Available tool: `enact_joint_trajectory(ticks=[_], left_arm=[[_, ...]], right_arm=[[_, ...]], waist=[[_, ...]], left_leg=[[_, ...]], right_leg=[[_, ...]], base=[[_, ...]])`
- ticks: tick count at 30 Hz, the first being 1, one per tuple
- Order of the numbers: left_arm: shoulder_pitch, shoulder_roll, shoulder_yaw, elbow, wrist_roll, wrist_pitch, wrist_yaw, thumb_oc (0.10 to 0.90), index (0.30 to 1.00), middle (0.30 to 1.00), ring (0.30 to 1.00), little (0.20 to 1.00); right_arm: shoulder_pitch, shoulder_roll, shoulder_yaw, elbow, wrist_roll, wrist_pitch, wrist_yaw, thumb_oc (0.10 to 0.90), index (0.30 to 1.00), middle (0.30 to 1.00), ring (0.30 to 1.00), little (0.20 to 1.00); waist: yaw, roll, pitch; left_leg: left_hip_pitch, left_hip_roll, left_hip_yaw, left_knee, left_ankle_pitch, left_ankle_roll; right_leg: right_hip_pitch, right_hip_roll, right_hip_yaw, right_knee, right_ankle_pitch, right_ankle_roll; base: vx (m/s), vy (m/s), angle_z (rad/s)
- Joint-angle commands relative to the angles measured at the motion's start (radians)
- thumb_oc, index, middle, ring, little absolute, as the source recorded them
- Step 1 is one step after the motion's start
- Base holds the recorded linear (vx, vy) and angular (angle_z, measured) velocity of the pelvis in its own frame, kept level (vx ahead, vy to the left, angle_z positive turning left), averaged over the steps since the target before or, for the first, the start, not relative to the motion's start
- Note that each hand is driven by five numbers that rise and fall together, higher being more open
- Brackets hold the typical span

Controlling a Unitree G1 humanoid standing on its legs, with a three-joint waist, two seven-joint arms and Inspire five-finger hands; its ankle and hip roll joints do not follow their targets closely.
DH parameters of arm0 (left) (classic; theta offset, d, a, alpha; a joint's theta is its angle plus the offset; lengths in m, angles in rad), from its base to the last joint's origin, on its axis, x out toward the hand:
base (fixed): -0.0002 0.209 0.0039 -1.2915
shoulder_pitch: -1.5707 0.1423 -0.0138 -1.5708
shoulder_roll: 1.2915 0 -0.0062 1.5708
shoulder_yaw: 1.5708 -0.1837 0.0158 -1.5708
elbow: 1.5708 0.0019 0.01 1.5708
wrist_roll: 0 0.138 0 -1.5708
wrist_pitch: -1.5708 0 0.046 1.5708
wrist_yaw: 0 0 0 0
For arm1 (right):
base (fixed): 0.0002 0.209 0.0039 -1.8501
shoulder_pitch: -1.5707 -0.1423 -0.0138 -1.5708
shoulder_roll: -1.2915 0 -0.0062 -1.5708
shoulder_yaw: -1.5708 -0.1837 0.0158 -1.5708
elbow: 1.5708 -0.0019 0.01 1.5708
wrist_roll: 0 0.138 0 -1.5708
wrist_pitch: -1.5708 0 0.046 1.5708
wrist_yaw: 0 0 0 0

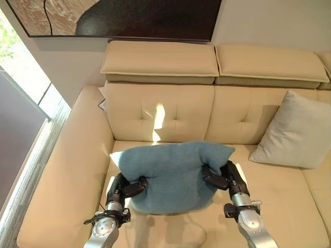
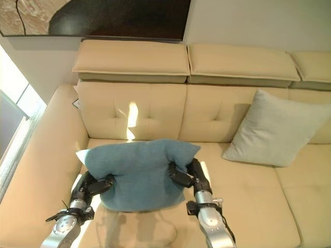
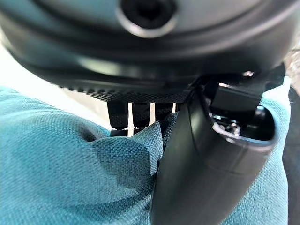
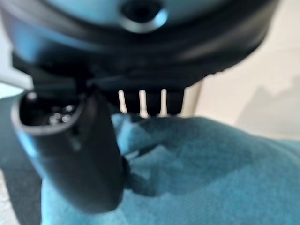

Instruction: Pick up all the scattered cushions and arrange them neatly on the sofa.

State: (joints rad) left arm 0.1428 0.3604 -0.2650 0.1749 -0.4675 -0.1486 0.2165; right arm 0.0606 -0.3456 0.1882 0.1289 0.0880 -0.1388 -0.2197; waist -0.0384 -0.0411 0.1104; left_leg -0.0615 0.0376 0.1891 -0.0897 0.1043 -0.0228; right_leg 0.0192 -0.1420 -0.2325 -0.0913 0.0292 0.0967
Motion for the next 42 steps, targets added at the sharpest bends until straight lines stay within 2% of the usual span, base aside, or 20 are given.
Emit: enact_joint_trajectory(ticks=[1,4,6,8,9,10,11,13,14,18,19,24,33,36,42], left_arm=[[-0.214,-0.051,-0.013,-0.197,0.036,-0.187,-0.006,0.400,0.300,0.300,0.300,0.300],[-0.270,-0.052,-0.020,-0.199,0.047,-0.198,0.020,0.400,0.300,0.300,0.300,0.300],[-0.384,-0.050,-0.034,-0.181,0.064,-0.213,0.065,0.400,0.300,0.300,0.300,0.300],[-0.428,-0.053,-0.040,-0.166,0.070,-0.217,0.084,0.400,0.300,0.300,0.300,0.300],[-0.519,-0.054,-0.055,-0.137,0.076,-0.225,0.116,0.400,0.300,0.300,0.300,0.300],[-0.523,-0.054,-0.054,-0.134,0.076,-0.226,0.116,0.400,0.300,0.300,0.300,0.300],[-0.607,-0.053,-0.067,-0.098,0.072,-0.234,0.147,0.400,0.300,0.300,0.300,0.300],[-0.658,-0.050,-0.073,-0.073,0.075,-0.240,0.164,0.400,0.300,0.300,0.300,0.300],[-0.750,-0.036,-0.089,-0.024,0.075,-0.247,0.193,0.400,0.300,0.300,0.300,0.300],[-0.883,-0.016,-0.107,0.051,0.092,-0.256,0.238,0.400,0.300,0.300,0.300,0.300],[-0.969,-0.007,-0.127,0.124,0.100,-0.256,0.262,0.400,0.300,0.300,0.300,0.300],[-1.015,-0.007,-0.143,0.198,0.084,-0.251,0.263,0.400,0.300,0.300,0.300,0.300],[-0.948,-0.024,-0.142,0.188,0.088,-0.232,0.248,0.400,0.300,0.300,0.300,0.300],[-0.903,-0.030,-0.130,0.134,0.094,-0.229,0.237,0.400,0.300,0.300,0.300,0.300],[-0.720,-0.047,-0.080,-0.054,0.095,-0.220,0.187,0.400,0.300,0.300,0.300,0.300]], right_arm=[[-0.204,-0.029,-0.023,-0.131,-0.022,-0.129,-0.067,0.400,0.300,0.300,0.300,0.300],[-0.259,-0.023,-0.005,-0.126,-0.011,-0.130,-0.080,0.400,0.300,0.300,0.300,0.300],[-0.359,-0.019,0.016,-0.107,-0.004,-0.133,-0.108,0.400,0.300,0.300,0.300,0.300],[-0.396,-0.017,0.022,-0.097,0.001,-0.134,-0.120,0.400,0.300,0.300,0.300,0.300],[-0.468,-0.014,0.038,-0.081,0.004,-0.131,-0.145,0.400,0.300,0.300,0.300,0.300],[-0.473,-0.014,0.038,-0.078,0.004,-0.131,-0.146,0.400,0.300,0.300,0.300,0.300],[-0.540,-0.014,0.055,-0.055,0.006,-0.130,-0.168,0.400,0.300,0.300,0.300,0.300],[-0.587,-0.012,0.065,-0.036,0.006,-0.130,-0.181,0.400,0.300,0.300,0.300,0.300],[-0.658,-0.019,0.084,-0.002,0.012,-0.129,-0.202,0.400,0.300,0.300,0.300,0.300],[-0.766,-0.025,0.093,0.052,0.035,-0.135,-0.230,0.400,0.300,0.300,0.300,0.300],[-0.838,-0.029,0.104,0.100,0.042,-0.136,-0.254,0.400,0.300,0.300,0.300,0.300],[-0.872,-0.023,0.108,0.157,0.061,-0.134,-0.271,0.400,0.300,0.300,0.300,0.300],[-0.801,0.011,0.125,0.142,0.025,-0.105,-0.269,0.400,0.300,0.300,0.300,0.300],[-0.753,0.014,0.123,0.090,0.014,-0.098,-0.252,0.400,0.300,0.300,0.300,0.300],[-0.585,0.001,0.075,-0.081,-0.028,-0.081,-0.194,0.400,0.300,0.300,0.300,0.300]], waist=[[0.001,0.004,-0.069],[0.004,0.005,-0.068],[0.006,0.006,-0.055],[0.005,0.007,-0.048],[0.005,0.009,-0.037],[0.004,0.009,-0.035],[0.005,0.012,-0.025],[0.004,0.013,-0.020],[0.005,0.015,-0.011],[0.002,0.019,-0.002],[-0.003,0.021,-0.004],[-0.005,0.021,-0.009],[-0.015,0.015,-0.011],[-0.019,0.012,-0.014],[-0.026,0.000,-0.028]], left_leg=[[0.031,0.031,0.029,0.002,-0.136,-0.031],[0.006,0.033,0.030,0.002,-0.130,-0.033],[-0.030,0.036,0.022,0.002,-0.116,-0.039],[-0.044,0.035,0.016,0.002,-0.111,-0.040],[-0.066,0.036,0.010,0.002,-0.103,-0.043],[-0.068,0.036,0.009,0.002,-0.102,-0.043],[-0.090,0.036,0.002,0.002,-0.093,-0.047],[-0.108,0.035,-0.001,0.002,-0.087,-0.048],[-0.135,0.034,-0.005,0.002,-0.077,-0.052],[-0.186,0.027,-0.012,0.002,-0.059,-0.057],[-0.220,0.023,-0.014,0.002,-0.049,-0.063],[-0.249,0.024,-0.015,0.002,-0.040,-0.065],[-0.238,0.028,-0.008,0.002,-0.043,-0.061],[-0.223,0.027,-0.005,0.002,-0.049,-0.058],[-0.183,0.026,0.000,0.002,-0.061,-0.050]], right_leg=[[-0.082,0.044,0.032,0.004,0.003,0.071],[-0.108,0.039,0.028,0.004,0.008,0.078],[-0.141,0.030,0.017,0.004,0.015,0.082],[-0.153,0.028,0.013,0.004,0.017,0.082],[-0.173,0.021,0.005,0.004,0.025,0.086],[-0.174,0.021,0.004,0.004,0.025,0.086],[-0.195,0.016,0.000,0.004,0.032,0.089],[-0.211,0.015,-0.001,0.004,0.038,0.090],[-0.235,0.012,-0.005,0.004,0.047,0.090],[-0.283,0.010,-0.004,0.004,0.064,0.088],[-0.316,0.007,-0.004,0.004,0.074,0.085],[-0.341,0.000,-0.009,0.004,0.083,0.083],[-0.336,-0.002,-0.005,0.004,0.081,0.081],[-0.323,-0.001,-0.003,0.004,0.078,0.082],[-0.285,-0.001,-0.002,0.004,0.070,0.083]], base=[[-0.08,0.021,-0.01],[-0.10,0.012,-0.10],[-0.12,-0.001,-0.18],[-0.10,-0.004,0.04],[-0.11,-0.004,0.12],[-0.15,-0.003,0.15],[-0.08,0.000,0.12],[-0.12,-0.003,0.12],[-0.12,-0.003,0.11],[-0.10,0.010,0.08],[-0.09,0.025,0.04],[-0.03,0.006,0.02],[0.01,0.006,0.01],[0.01,0.010,-0.10],[0.04,0.008,0.04]])
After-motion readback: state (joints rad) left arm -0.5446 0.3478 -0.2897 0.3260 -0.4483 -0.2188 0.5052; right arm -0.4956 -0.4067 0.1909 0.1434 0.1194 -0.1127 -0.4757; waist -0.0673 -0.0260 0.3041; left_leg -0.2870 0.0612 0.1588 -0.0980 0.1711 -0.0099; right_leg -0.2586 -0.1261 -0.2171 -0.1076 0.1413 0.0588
